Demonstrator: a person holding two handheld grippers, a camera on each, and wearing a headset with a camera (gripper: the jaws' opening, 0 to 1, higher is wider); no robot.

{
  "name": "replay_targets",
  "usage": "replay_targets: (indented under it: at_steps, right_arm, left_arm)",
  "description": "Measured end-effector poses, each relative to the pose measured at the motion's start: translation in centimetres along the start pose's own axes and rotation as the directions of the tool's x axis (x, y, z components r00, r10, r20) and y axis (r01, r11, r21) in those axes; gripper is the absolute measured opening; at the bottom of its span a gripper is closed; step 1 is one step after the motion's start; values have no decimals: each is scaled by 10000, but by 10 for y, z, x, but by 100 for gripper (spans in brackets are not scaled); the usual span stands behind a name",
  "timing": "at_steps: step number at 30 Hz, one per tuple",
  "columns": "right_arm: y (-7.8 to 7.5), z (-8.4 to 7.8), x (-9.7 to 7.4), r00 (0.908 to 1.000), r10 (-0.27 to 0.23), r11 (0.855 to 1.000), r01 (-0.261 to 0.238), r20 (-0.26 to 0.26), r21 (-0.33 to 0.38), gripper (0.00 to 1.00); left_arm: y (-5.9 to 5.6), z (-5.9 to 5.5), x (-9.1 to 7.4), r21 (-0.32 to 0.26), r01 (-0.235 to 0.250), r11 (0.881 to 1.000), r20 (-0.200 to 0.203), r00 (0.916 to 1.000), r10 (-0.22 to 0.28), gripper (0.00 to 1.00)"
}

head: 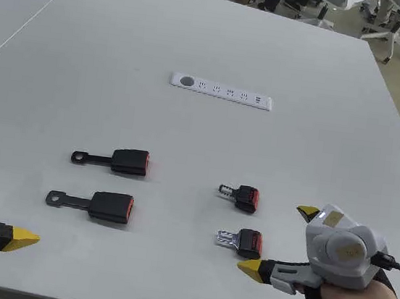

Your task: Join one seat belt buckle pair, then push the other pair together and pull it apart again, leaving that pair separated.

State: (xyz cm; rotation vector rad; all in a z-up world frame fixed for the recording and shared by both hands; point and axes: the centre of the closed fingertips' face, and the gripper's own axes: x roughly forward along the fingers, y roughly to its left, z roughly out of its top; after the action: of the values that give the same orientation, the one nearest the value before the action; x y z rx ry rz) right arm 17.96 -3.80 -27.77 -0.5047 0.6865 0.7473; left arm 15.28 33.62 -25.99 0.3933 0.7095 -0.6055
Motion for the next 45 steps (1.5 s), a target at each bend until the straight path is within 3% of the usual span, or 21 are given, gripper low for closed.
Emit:
replay_targets:
  at_steps: [11,22,45]
  right_arm:
    - [4,-5,0,9998,-100,9999,98,-158,-130,99]
    - [11,-3,-1,9999,89,9999,-90,-103,-147,100]
    - [7,2,-2,9997,-126,9994,120,194,325,100]
  left_arm:
    - [3,-8,-5,-57,-61,10000,-97,9999,61,100]
    - [3,-9,-6,-89,-148,9999,-45,9999,147,100]
    - [-1,-10,-6,-75,-112,9999,-9,9999,112,100]
